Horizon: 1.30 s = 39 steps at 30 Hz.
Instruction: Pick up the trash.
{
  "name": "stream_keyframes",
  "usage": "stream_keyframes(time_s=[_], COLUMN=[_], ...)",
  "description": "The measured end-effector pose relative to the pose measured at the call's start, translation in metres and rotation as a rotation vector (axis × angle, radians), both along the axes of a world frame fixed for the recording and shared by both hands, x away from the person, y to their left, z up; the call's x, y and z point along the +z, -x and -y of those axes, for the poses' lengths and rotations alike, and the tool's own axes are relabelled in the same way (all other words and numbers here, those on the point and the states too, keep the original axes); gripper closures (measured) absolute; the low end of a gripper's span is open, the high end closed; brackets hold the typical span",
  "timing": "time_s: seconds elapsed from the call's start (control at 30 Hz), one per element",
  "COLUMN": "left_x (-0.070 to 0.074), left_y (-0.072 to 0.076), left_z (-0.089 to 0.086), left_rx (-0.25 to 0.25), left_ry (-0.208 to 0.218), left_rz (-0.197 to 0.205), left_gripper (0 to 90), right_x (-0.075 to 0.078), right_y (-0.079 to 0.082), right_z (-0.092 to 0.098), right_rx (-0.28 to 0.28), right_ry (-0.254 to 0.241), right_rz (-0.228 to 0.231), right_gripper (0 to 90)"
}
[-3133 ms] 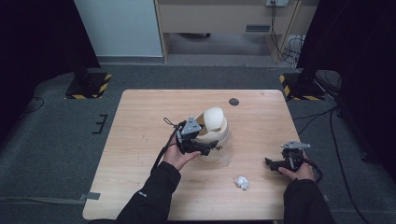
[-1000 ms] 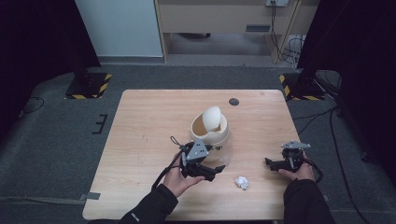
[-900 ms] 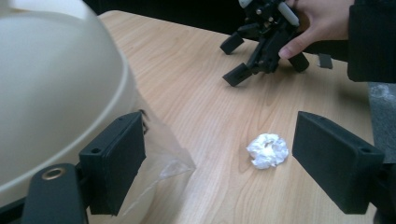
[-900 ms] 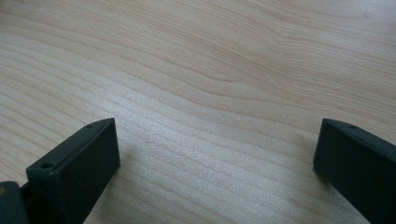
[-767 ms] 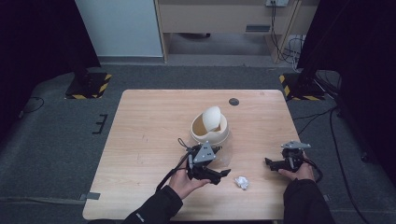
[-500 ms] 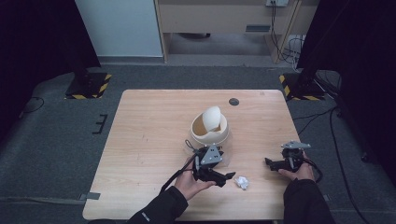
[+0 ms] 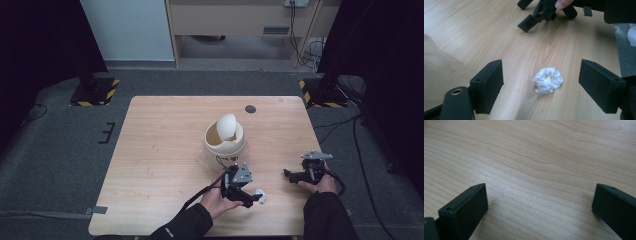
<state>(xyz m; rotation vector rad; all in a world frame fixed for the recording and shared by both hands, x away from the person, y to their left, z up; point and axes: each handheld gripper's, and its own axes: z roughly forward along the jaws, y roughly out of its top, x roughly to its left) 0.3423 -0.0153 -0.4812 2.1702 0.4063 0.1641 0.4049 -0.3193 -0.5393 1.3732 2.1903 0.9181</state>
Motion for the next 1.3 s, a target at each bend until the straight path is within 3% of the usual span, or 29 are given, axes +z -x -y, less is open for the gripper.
stream_keyframes(time_s=[0.2, 0.6, 1.03, 1.3], left_x=[-0.015, -0.028, -0.037, -0.040], left_y=[0.002, -0.001, -0.001, 0.001], left_z=[0.014, 0.022, 0.029, 0.033], left_rx=[-0.023, -0.018, -0.013, -0.017], left_ry=[-0.033, -0.090, -0.132, -0.157], left_rz=[-0.025, -0.040, -0.056, -0.059], left_gripper=[20.2, 21.5, 25.8, 34.8], right_x=[0.000, 0.000, 0.000, 0.000], right_y=[0.000, 0.000, 0.000, 0.000], right_z=[0.000, 0.000, 0.000, 0.000], right_rx=[0.001, 0.004, 0.005, 0.005], right_ry=[0.000, 0.000, 0.000, 0.000], right_rz=[0.000, -0.003, -0.003, -0.003], right_gripper=[0.7, 0.7, 0.7, 0.7])
